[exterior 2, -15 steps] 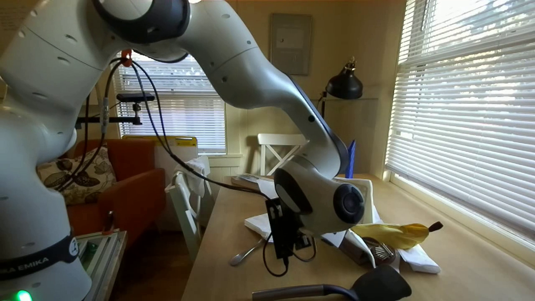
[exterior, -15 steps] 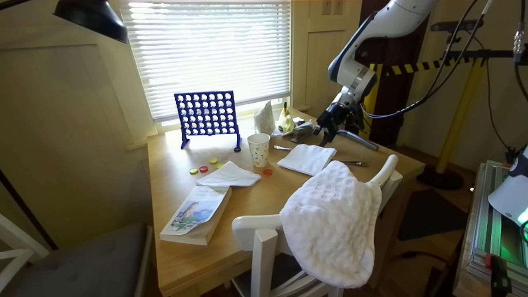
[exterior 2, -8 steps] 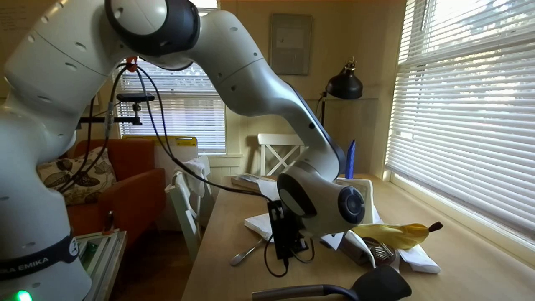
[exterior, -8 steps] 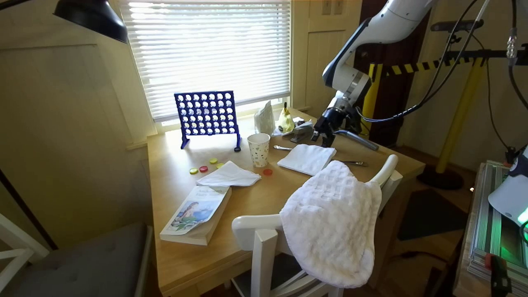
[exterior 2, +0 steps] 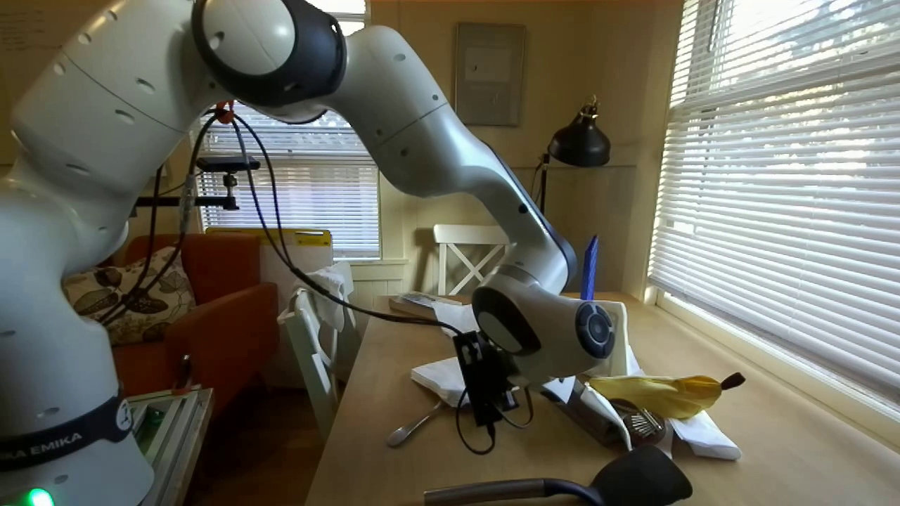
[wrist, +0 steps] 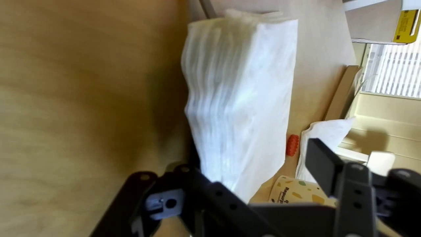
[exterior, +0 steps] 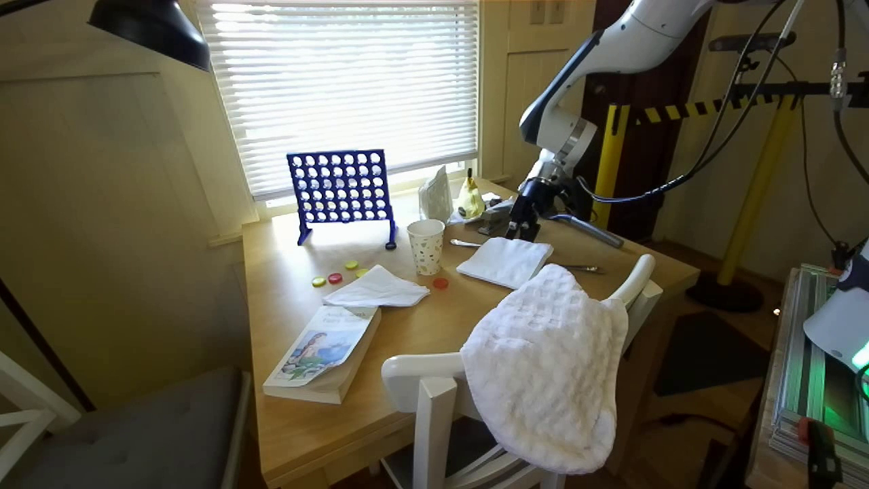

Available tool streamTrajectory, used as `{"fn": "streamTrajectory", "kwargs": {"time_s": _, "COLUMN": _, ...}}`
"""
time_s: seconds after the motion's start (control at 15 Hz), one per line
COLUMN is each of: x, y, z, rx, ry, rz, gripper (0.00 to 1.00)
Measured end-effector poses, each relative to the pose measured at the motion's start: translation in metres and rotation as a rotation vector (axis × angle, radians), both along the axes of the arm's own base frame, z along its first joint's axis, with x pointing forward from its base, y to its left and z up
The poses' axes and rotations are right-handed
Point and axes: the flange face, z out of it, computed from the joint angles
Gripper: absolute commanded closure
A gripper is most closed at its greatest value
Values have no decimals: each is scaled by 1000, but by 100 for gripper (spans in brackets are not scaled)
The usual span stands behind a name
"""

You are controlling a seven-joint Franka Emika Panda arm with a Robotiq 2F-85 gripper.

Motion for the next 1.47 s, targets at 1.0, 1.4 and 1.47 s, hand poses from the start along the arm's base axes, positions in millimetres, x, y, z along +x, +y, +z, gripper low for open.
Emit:
{"fn": "streamTrajectory", "kwargs": {"time_s": 1.0, "x": -3, "y": 4, "z": 2, "rx": 125, "ry": -37, "rz": 160, "gripper": 98}}
{"fn": "streamTrajectory", "kwargs": {"time_s": 1.4, "x": 0, "y": -15, "z": 45, "rx": 123, "ry": -206, "rz": 350, "gripper": 98}}
{"fn": "streamTrajectory", "kwargs": {"time_s": 1.47, "x": 3, "y": -20, "z": 59, "rx": 108, "ry": -239, "rz": 359, "gripper": 98}}
